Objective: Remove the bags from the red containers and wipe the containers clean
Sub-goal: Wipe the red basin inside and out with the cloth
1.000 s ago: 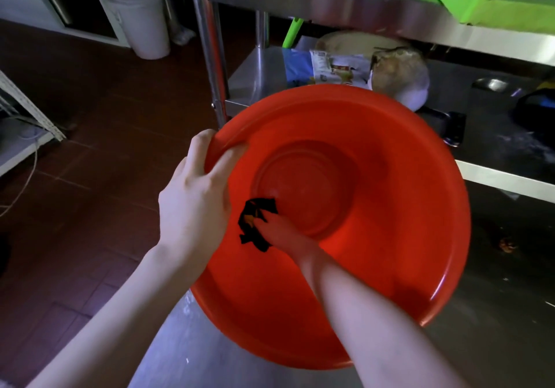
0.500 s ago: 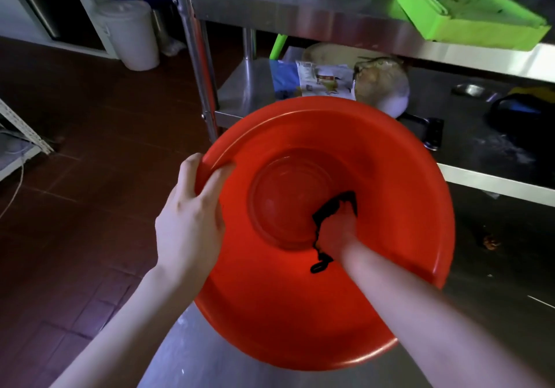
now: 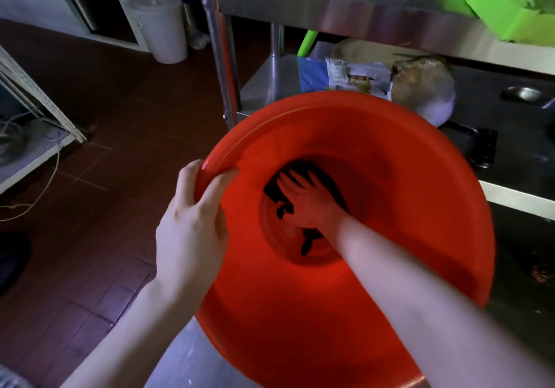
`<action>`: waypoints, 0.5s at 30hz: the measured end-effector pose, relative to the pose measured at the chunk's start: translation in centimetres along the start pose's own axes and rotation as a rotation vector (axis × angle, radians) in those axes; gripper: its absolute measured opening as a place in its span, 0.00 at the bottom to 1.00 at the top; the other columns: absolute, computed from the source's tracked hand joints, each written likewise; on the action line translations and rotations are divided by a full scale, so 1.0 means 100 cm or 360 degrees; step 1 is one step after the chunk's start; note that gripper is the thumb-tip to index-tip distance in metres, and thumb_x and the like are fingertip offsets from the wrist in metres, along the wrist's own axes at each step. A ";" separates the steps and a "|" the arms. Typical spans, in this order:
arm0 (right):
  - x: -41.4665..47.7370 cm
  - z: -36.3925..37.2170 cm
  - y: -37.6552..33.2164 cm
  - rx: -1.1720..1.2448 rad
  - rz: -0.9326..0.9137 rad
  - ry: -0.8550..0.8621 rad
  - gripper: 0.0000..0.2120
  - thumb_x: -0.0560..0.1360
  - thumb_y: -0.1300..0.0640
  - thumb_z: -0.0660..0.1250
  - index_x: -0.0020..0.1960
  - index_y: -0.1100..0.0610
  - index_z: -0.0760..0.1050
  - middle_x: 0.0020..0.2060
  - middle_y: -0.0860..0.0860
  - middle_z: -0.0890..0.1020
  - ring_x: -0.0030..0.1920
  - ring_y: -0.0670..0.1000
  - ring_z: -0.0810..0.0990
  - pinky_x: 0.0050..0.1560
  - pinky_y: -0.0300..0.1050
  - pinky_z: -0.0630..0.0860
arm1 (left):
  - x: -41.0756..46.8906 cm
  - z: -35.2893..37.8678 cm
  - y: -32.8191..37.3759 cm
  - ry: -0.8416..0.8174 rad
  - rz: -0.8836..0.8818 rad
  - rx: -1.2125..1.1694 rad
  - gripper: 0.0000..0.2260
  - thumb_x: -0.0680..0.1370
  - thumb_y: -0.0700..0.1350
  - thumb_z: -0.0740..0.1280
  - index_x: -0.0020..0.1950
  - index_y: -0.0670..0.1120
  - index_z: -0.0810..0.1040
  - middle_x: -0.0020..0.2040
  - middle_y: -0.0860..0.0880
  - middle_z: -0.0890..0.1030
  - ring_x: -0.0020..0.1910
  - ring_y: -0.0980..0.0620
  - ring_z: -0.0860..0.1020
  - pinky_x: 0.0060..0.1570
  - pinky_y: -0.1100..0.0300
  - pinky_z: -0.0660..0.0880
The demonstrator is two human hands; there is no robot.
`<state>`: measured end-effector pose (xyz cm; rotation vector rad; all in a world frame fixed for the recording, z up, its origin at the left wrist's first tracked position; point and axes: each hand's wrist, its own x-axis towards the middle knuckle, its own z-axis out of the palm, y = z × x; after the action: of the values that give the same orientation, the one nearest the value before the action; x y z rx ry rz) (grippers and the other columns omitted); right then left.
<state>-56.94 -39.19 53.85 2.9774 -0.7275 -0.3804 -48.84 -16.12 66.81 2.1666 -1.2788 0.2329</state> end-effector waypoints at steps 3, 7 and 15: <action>-0.017 0.044 -0.037 0.0010 -0.0289 -0.0025 0.31 0.78 0.43 0.56 0.78 0.53 0.54 0.79 0.48 0.47 0.78 0.52 0.49 0.75 0.56 0.44 | 0.000 0.001 -0.001 0.0029 -0.0019 0.0014 0.27 0.72 0.30 0.65 0.67 0.53 0.75 0.67 0.46 0.69 0.39 0.43 0.76 0.31 0.54 0.74; -0.039 0.076 -0.047 0.0087 -0.0391 -0.0092 0.26 0.80 0.45 0.54 0.76 0.52 0.60 0.79 0.46 0.45 0.76 0.54 0.56 0.75 0.55 0.46 | -0.002 0.003 0.001 0.0041 -0.0026 0.0039 0.28 0.71 0.30 0.65 0.67 0.54 0.74 0.67 0.46 0.68 0.39 0.44 0.74 0.30 0.57 0.71; -0.018 0.051 -0.047 -0.0048 -0.0187 0.0044 0.34 0.78 0.41 0.56 0.79 0.50 0.48 0.79 0.45 0.44 0.78 0.48 0.40 0.75 0.58 0.36 | 0.010 -0.013 -0.033 -0.0036 0.0124 0.0072 0.24 0.75 0.36 0.65 0.67 0.56 0.74 0.66 0.48 0.68 0.43 0.44 0.77 0.35 0.50 0.78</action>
<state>-57.67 -34.20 48.79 2.9990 -0.5408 -0.3517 -45.32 -14.99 66.92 2.1652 -1.3846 0.2722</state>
